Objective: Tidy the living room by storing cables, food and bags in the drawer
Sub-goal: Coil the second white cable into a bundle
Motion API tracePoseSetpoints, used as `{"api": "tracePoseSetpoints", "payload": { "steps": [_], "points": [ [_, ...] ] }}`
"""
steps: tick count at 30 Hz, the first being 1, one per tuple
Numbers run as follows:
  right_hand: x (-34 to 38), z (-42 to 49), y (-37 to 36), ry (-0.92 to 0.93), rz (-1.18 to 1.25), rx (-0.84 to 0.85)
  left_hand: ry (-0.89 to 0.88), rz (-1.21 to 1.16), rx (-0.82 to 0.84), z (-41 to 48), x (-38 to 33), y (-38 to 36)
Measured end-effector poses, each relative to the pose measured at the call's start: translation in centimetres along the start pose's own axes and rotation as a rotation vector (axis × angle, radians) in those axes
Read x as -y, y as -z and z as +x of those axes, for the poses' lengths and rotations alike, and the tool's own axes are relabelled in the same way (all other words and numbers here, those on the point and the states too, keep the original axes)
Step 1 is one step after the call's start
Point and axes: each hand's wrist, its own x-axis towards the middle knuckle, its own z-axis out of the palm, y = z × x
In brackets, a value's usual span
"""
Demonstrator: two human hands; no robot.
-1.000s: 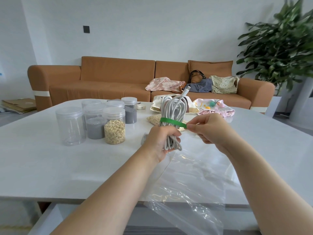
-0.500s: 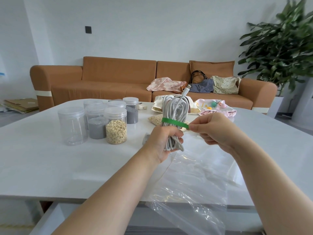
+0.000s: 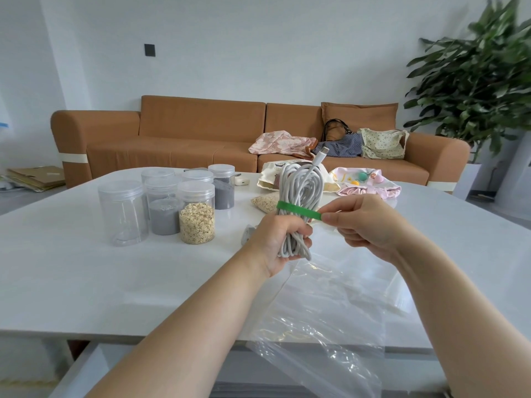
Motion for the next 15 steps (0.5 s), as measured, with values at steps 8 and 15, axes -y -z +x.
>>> {"api": "tracePoseSetpoints", "payload": {
  "steps": [8, 15],
  "points": [
    [-0.1, 0.1, -0.8, 0.078, -0.219, -0.137, 0.005, 0.064, 0.011, 0.1, 0.1, 0.2],
    [0.1, -0.1, -1.4, 0.179, -0.384, -0.233, 0.021, 0.062, 0.081, -0.4, 0.0, 0.1]
  ]
}}
